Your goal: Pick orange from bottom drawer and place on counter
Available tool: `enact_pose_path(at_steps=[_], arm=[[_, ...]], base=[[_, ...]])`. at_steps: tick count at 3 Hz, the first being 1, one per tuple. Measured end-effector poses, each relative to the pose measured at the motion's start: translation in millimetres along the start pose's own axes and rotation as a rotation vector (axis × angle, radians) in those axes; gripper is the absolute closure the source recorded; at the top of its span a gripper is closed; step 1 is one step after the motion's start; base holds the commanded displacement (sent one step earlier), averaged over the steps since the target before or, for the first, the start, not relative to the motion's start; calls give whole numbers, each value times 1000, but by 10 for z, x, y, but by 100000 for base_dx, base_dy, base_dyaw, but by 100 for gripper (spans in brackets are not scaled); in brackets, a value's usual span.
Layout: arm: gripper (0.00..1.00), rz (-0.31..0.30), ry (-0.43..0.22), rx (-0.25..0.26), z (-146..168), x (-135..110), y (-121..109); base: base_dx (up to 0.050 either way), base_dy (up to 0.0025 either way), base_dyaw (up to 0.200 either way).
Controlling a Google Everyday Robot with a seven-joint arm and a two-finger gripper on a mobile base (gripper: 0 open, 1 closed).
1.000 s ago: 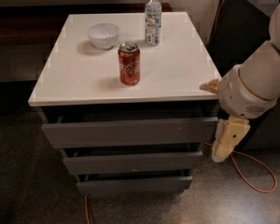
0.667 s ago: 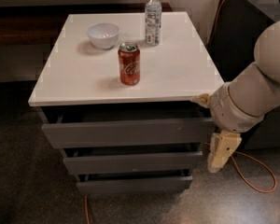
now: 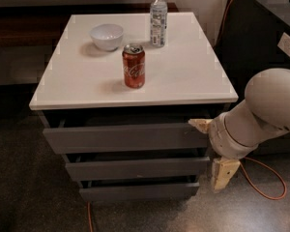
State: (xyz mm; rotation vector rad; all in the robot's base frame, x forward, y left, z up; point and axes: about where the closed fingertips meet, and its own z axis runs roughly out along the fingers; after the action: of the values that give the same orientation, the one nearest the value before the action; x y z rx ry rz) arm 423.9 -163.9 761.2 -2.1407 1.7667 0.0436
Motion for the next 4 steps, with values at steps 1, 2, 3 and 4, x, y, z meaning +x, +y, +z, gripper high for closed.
enact_pose_path(at_steps=[1,2,3,4], arm=[[0,0,0,0,0,0,0],[0,-23,41,-6,163,31,89],[0,-66,117,-30,752,235,301],[0,-91,121,-21,1333,470,451]], base=[[0,0,0],[0,0,0],[0,0,0],[0,0,0]])
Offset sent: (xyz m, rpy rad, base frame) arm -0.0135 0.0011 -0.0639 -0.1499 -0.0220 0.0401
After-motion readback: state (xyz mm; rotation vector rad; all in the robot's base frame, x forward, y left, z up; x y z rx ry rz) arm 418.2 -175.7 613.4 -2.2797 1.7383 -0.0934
